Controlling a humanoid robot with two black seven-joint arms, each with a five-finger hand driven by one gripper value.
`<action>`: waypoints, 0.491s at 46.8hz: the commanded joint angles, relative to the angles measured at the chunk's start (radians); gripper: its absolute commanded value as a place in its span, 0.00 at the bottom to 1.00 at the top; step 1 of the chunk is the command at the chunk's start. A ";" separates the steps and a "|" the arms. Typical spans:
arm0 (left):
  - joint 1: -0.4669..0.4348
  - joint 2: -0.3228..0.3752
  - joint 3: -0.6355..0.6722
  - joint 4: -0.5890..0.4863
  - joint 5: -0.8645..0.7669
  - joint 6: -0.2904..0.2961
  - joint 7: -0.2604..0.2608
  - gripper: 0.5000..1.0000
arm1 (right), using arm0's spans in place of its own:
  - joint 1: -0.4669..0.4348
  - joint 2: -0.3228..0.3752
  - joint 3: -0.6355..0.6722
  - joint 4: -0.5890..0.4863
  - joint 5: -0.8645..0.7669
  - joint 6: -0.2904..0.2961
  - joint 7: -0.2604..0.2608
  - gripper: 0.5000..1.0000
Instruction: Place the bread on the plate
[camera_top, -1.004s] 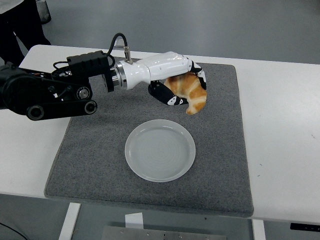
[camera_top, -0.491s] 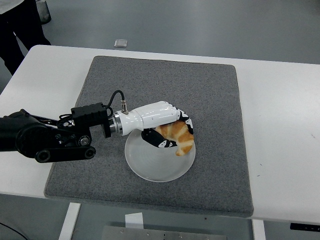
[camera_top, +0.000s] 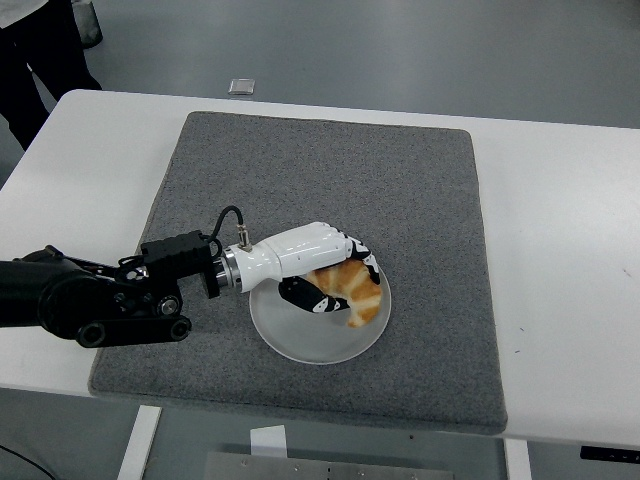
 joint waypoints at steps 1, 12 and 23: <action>0.009 0.002 -0.005 0.000 -0.002 0.004 0.001 0.00 | 0.000 0.000 0.000 0.000 0.000 0.000 0.001 0.90; 0.032 0.008 -0.007 0.000 -0.005 0.030 0.001 0.00 | 0.000 0.000 0.000 0.000 0.000 0.000 0.001 0.90; 0.044 0.014 -0.008 0.000 -0.017 0.053 0.001 0.22 | 0.000 0.000 0.000 0.000 0.000 0.000 0.001 0.90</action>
